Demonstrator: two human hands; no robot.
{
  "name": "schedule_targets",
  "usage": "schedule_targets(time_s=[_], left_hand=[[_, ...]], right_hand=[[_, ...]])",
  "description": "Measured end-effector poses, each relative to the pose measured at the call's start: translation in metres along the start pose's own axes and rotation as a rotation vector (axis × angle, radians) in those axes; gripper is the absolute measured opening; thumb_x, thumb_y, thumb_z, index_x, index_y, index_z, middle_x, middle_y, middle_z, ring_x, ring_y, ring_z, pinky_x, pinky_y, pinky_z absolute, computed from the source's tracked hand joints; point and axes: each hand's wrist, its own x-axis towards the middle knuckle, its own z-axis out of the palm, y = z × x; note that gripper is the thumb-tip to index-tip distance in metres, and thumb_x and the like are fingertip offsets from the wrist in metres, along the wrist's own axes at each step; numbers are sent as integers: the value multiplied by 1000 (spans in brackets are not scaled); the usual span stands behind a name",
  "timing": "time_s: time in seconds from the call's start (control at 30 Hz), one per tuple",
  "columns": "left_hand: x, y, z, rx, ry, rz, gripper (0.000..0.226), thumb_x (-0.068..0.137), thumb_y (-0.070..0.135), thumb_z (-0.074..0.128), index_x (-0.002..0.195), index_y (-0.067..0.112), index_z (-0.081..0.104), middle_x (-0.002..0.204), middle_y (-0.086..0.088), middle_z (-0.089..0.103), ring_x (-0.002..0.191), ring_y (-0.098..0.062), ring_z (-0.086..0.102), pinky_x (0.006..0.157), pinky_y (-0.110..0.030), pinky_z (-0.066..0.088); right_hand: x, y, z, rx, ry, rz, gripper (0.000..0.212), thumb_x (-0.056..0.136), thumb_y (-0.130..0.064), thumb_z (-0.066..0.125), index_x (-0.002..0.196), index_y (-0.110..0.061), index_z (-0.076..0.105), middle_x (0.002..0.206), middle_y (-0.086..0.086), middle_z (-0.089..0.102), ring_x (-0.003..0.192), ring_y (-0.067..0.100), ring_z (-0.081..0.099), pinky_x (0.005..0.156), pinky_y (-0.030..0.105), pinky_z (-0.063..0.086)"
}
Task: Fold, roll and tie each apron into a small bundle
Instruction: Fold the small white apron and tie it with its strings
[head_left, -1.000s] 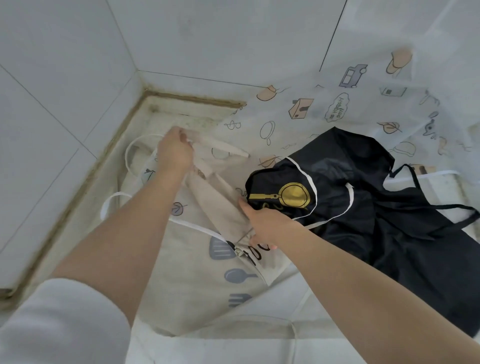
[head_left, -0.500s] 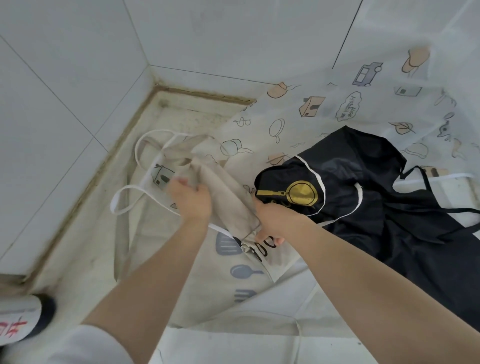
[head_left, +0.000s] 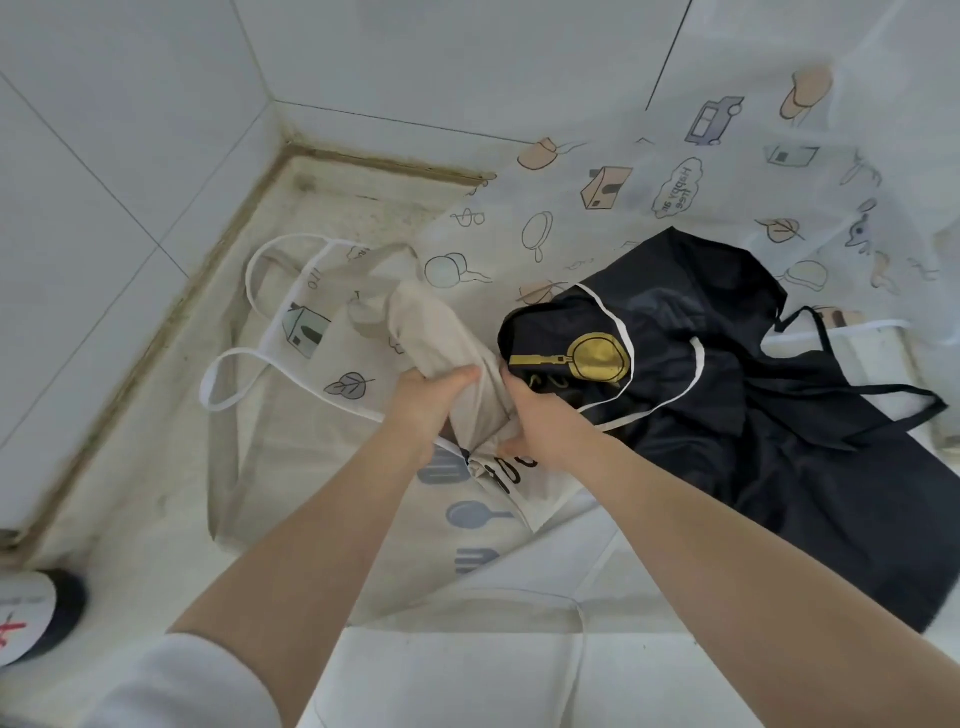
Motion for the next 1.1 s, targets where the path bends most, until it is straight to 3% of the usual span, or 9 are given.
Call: schedule_targets(time_s=[0.13,0.27,0.4,0.57,0.7,0.77,0.83,0.97,1.1], left_hand=[[-23,-12,14,270,-128,377,8,84,13,65,91,18,65,83,7,67,76,4,61,69,-15,49],[-35,-36,18,582,-241,546,27,90,17,59,114,5,61,104,-7,67,95,-18,61,74,-21,43],[-40,-48,22,818,-323,601,24,94,12,50,113,-2,58,99,-20,66,89,-35,61,68,-28,41],[-42,-53,17,861,-428,683,25,97,15,47,113,2,61,108,-17,65,97,-32,60,81,-33,46],[-44,-58,18,880,-431,705,23,87,28,55,98,10,62,91,-2,63,88,-27,60,75,-33,47],[-46,-61,20,1036,-426,745,51,72,57,55,104,18,61,102,3,65,97,-19,58,86,-34,47],[-49,-67,24,1378,-402,751,82,64,71,55,130,23,48,133,3,53,124,-18,44,108,-32,29],[-56,-71,35,1621,-292,740,96,74,65,56,149,23,13,157,4,13,144,-20,10,117,-39,3],[-68,-63,46,1587,-329,583,75,88,35,50,149,17,10,156,1,12,145,-22,-3,117,-41,-3]], right_hand=[[6,12,7,492,-69,109,60,69,-25,78,122,-18,51,103,3,65,99,21,61,85,28,48],[-11,34,0,1002,-197,65,35,74,9,63,105,-7,63,92,10,66,89,20,60,83,30,48],[-27,39,1,1229,-262,4,32,63,2,67,95,-4,66,94,12,65,93,22,61,85,32,49],[-33,39,-6,1187,-289,-27,47,64,-1,74,110,-4,64,105,12,67,104,24,61,95,35,47],[-53,61,-16,1015,-203,-88,52,72,-7,78,121,-5,61,117,13,65,112,25,60,103,40,44],[-70,72,-22,967,-203,-141,45,76,-6,73,119,-5,62,117,13,66,112,23,61,100,34,46],[-85,78,-24,979,-260,-159,41,72,0,70,112,-1,64,111,12,68,106,18,63,95,27,48],[-102,80,-15,679,-302,-21,27,62,-23,74,87,-11,72,88,0,67,86,12,59,84,26,44],[-111,89,-14,498,-216,80,12,77,-26,62,71,-20,71,89,-5,68,93,17,61,91,30,44]])
